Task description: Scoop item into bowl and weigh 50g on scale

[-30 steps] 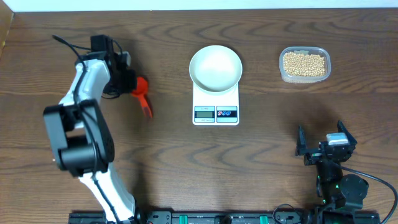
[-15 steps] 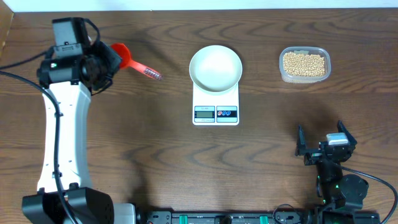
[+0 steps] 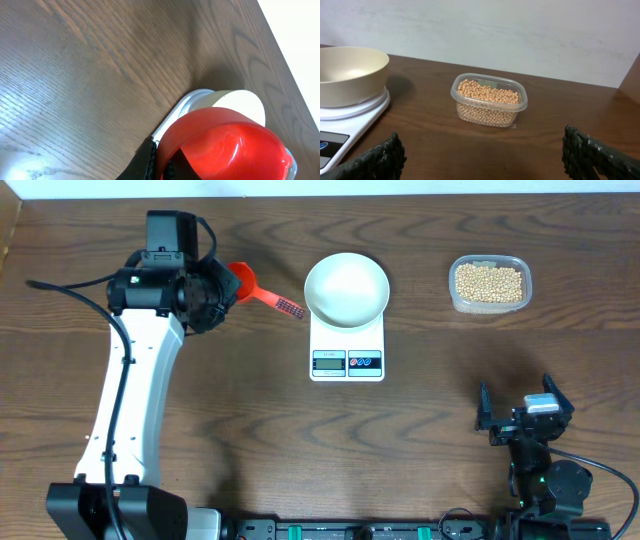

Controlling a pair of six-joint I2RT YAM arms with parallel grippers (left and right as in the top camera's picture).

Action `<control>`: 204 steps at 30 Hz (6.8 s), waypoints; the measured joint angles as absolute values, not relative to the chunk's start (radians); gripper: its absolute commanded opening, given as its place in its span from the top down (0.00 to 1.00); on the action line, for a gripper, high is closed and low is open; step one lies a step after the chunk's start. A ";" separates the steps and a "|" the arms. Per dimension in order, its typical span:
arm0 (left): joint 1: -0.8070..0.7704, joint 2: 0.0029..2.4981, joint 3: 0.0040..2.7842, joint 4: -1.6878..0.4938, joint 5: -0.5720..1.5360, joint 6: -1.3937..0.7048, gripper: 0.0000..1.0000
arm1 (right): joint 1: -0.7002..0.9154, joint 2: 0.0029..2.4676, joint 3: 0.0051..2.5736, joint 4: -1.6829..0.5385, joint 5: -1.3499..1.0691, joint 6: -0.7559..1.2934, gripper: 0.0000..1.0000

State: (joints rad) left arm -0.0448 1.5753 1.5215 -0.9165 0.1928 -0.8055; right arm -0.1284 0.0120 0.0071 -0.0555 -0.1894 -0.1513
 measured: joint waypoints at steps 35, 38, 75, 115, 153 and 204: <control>-0.051 1.575 1.520 -0.921 0.196 -0.820 0.93 | -0.129 0.762 0.569 0.093 -0.823 0.052 0.01; -0.061 1.575 1.520 -0.918 0.196 -0.842 0.93 | -0.129 0.928 0.706 0.009 -0.929 0.067 0.01; -0.381 1.615 1.519 -0.808 0.139 -1.291 0.93 | 0.075 1.499 1.037 0.067 -1.121 0.587 0.36; -0.422 1.644 1.519 -0.831 0.151 -1.335 0.92 | 0.279 1.551 1.038 0.067 -0.893 0.685 0.82; -0.422 1.644 1.516 -0.833 -0.015 -0.879 0.39 | 0.105 1.551 1.039 -0.043 -0.888 0.580 0.99; -0.620 1.780 1.404 -0.803 0.230 -0.414 0.81 | -0.205 1.551 1.518 -0.879 -0.517 0.117 0.99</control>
State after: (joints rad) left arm -0.6197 1.7802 1.4044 -0.8032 0.2298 -0.4137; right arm -0.2050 1.5513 1.5181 -0.8795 -0.5175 0.1169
